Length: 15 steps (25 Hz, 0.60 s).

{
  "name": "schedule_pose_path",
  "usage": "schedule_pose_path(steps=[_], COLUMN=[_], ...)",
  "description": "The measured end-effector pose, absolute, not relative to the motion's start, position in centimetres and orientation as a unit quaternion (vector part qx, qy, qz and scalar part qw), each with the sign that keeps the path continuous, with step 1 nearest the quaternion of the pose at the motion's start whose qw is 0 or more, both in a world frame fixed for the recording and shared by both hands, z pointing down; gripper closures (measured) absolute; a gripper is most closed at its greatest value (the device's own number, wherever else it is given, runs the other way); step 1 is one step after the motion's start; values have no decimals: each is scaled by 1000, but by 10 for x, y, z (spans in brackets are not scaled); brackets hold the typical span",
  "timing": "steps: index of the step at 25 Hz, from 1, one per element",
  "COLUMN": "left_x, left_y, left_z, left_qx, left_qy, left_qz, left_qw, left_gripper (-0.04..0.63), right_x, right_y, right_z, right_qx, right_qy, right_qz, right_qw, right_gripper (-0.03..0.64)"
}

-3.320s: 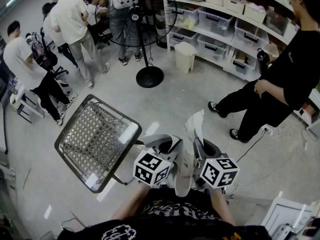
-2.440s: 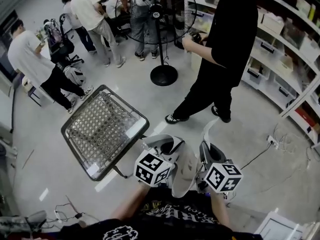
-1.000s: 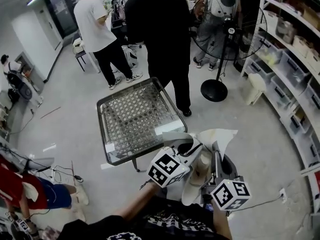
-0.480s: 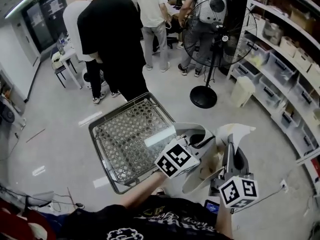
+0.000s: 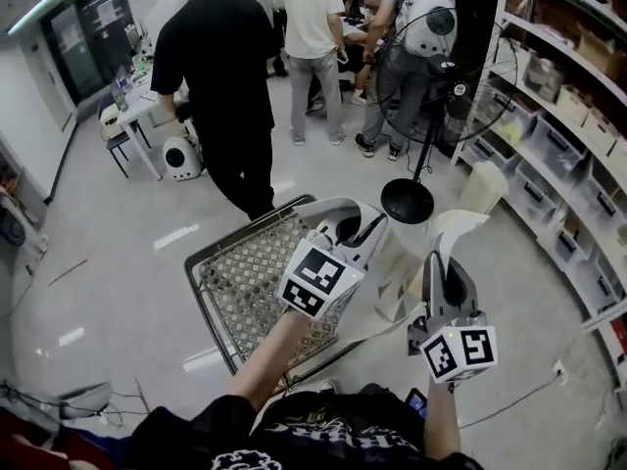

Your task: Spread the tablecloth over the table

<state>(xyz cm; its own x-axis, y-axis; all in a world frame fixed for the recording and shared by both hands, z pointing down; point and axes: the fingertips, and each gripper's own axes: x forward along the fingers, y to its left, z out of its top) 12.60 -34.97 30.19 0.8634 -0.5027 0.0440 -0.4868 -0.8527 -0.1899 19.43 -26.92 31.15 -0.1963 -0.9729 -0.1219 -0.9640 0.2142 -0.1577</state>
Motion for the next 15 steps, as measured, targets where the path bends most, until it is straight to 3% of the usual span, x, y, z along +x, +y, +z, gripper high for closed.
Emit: schedule_pose_path(steps=[5,11,15], left_x=[49,-50,-88], left_y=[-391,-426,-435], left_z=[311,328,341], left_qx=[-925,-877,-853], left_qy=[367,478,519], left_qz=[-55,-34,-53], left_qw=[78,17,20], left_gripper=[572,572,572], right_x=[149,102,60], right_y=[-307,-352,-380], right_z=[331,349,358], right_qx=[-574,-499,-439], right_qy=[813,855,885], right_qz=[-55,-107,-124], right_qw=[81,91,91], right_gripper=[597,598,598])
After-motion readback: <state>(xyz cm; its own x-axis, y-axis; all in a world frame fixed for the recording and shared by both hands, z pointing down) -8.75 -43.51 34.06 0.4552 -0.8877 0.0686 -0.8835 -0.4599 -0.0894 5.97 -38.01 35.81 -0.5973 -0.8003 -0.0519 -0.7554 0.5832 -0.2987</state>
